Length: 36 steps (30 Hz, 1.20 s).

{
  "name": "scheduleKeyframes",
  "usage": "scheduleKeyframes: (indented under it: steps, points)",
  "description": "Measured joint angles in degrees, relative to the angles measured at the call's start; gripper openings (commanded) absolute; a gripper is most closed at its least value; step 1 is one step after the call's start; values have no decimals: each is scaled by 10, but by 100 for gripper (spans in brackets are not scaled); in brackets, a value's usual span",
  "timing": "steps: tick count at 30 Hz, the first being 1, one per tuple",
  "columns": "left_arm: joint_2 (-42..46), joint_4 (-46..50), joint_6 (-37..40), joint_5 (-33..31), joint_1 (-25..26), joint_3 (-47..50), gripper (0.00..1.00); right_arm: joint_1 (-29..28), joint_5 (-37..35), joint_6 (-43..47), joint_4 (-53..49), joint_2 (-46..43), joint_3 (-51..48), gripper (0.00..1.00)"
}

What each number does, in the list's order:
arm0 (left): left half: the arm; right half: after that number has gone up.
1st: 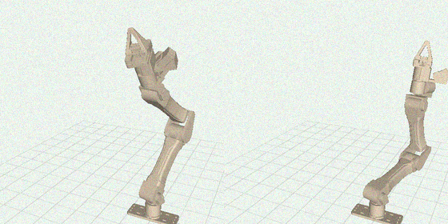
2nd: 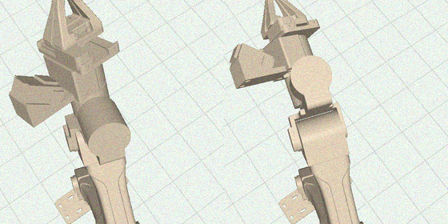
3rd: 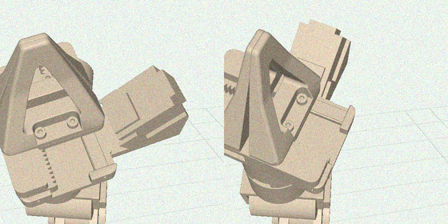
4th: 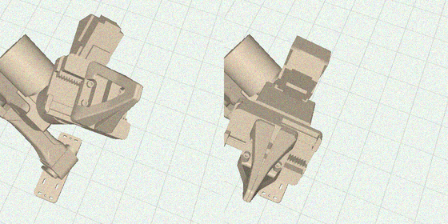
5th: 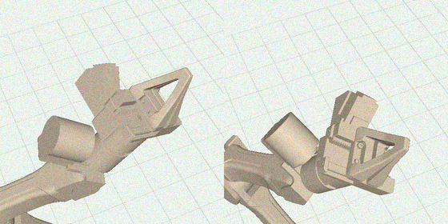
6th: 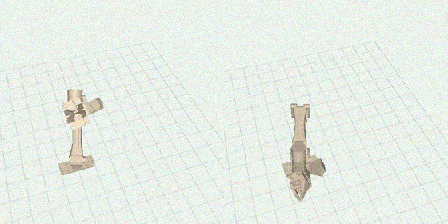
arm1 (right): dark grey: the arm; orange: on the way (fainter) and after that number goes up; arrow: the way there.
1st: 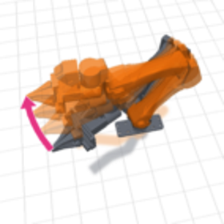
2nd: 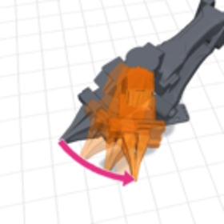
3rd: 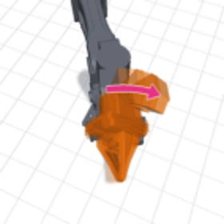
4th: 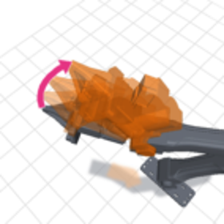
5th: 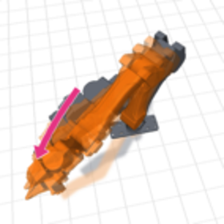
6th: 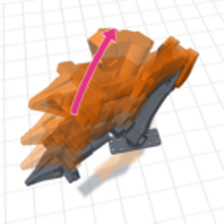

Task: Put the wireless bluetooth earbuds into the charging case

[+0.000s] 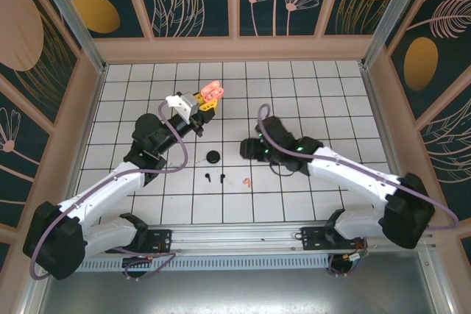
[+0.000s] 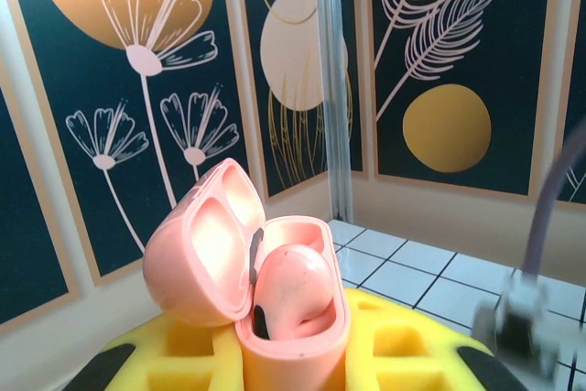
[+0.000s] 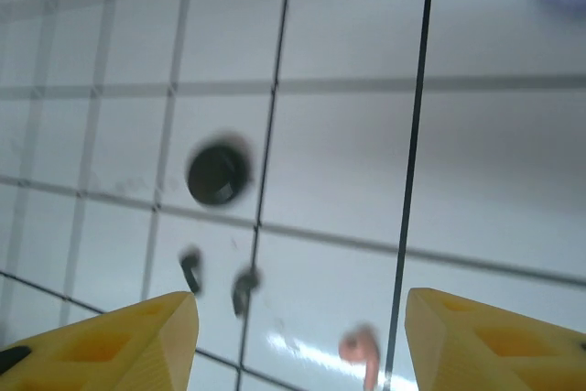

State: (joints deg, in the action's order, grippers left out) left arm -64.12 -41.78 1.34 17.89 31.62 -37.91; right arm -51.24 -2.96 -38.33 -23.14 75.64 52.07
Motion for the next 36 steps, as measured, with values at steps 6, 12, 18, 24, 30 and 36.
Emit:
scheduleKeyframes:
  steps: [6,12,18,24,30,36]
  points:
    - [4,1,1,-2,0,3,0,-85,-35,21,-67,132,34,54]
    - [5,1,1,-2,0,3,0,-102,-63,50,-106,196,75,52]
    - [7,5,1,-2,0,3,0,-102,-66,73,-117,205,80,50]
    - [8,5,1,-2,0,3,0,-101,-66,87,-118,224,80,45]
    - [8,5,1,-2,0,3,0,-95,-64,96,-117,235,80,43]
    - [8,5,1,-2,0,3,0,-85,-60,100,-112,237,80,43]
